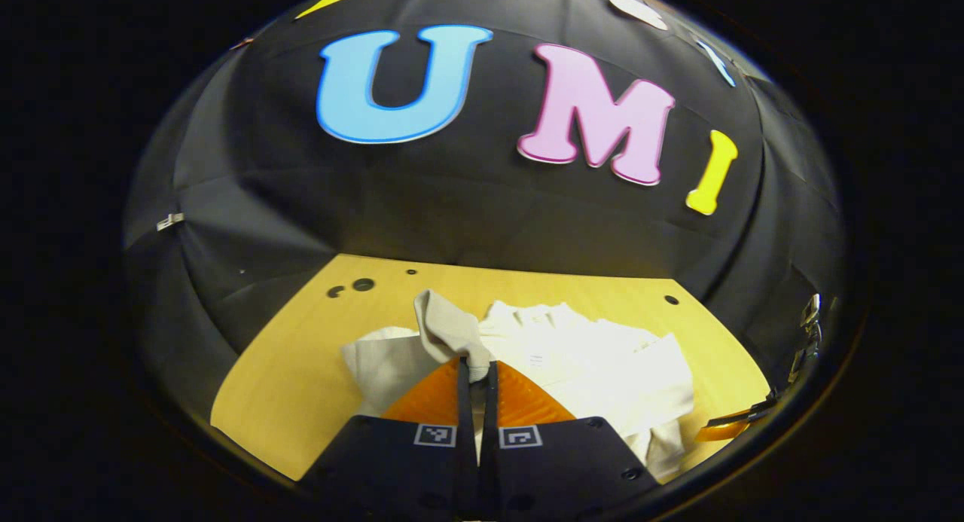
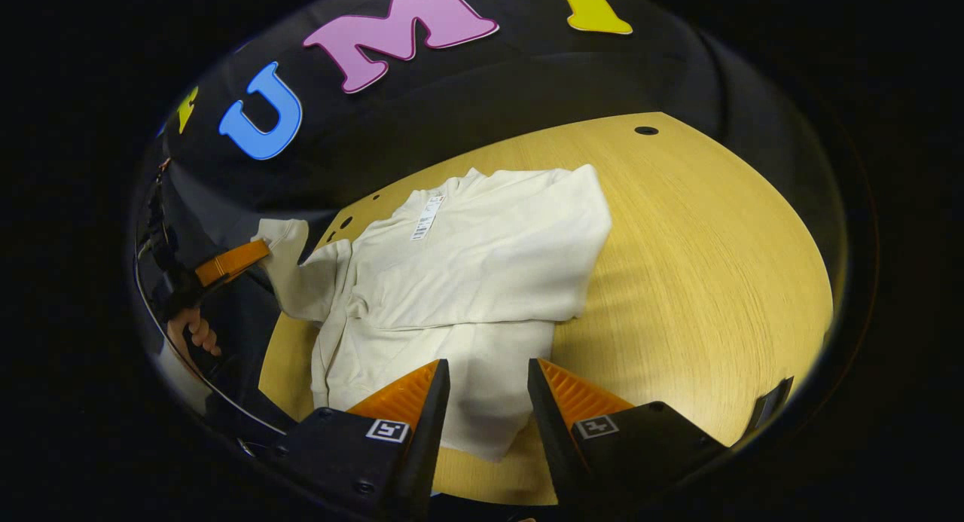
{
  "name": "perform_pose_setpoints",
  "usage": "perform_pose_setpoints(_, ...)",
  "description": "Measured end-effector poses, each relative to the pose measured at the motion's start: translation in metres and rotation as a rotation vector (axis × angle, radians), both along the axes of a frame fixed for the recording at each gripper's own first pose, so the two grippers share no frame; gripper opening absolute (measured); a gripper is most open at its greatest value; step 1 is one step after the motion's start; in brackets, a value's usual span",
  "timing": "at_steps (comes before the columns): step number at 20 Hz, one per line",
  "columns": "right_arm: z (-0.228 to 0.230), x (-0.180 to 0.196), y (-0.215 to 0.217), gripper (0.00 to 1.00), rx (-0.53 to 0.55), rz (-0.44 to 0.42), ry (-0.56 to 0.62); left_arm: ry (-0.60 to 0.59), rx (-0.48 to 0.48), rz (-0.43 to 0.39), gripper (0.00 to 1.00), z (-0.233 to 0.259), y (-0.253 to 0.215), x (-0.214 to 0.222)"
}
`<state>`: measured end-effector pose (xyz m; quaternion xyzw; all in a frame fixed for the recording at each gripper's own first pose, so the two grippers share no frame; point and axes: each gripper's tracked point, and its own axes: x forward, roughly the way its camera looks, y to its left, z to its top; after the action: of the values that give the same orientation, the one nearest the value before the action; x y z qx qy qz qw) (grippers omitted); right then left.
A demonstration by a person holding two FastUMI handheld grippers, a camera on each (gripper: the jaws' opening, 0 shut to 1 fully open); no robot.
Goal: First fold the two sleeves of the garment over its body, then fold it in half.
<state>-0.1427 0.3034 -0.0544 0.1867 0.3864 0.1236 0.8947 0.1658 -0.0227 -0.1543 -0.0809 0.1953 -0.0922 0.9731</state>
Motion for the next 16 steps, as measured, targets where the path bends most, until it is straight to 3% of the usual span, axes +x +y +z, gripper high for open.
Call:
perform_pose_setpoints(8, -0.01, -0.005, -0.03, 0.65, 0.014, -0.035, 0.023, 0.087, 0.06, -0.15, 0.06, -0.051, -0.113, 0.013)
perform_pose_setpoints(9, -0.011, -0.006, -0.033, 0.65, 0.014, -0.038, 0.026, 0.109, 0.084, -0.159, 0.11, -0.064, -0.124, 0.015)
perform_pose_setpoints(10, -0.012, -0.006, -0.036, 0.65, 0.011, -0.04, 0.028, 0.127, 0.102, -0.166, 0.06, -0.074, -0.131, 0.015)
perform_pose_setpoints(16, -0.015, -0.003, -0.042, 0.65, 0.004, -0.046, 0.031, 0.193, 0.196, -0.171, 0.06, -0.119, -0.156, 0.02)
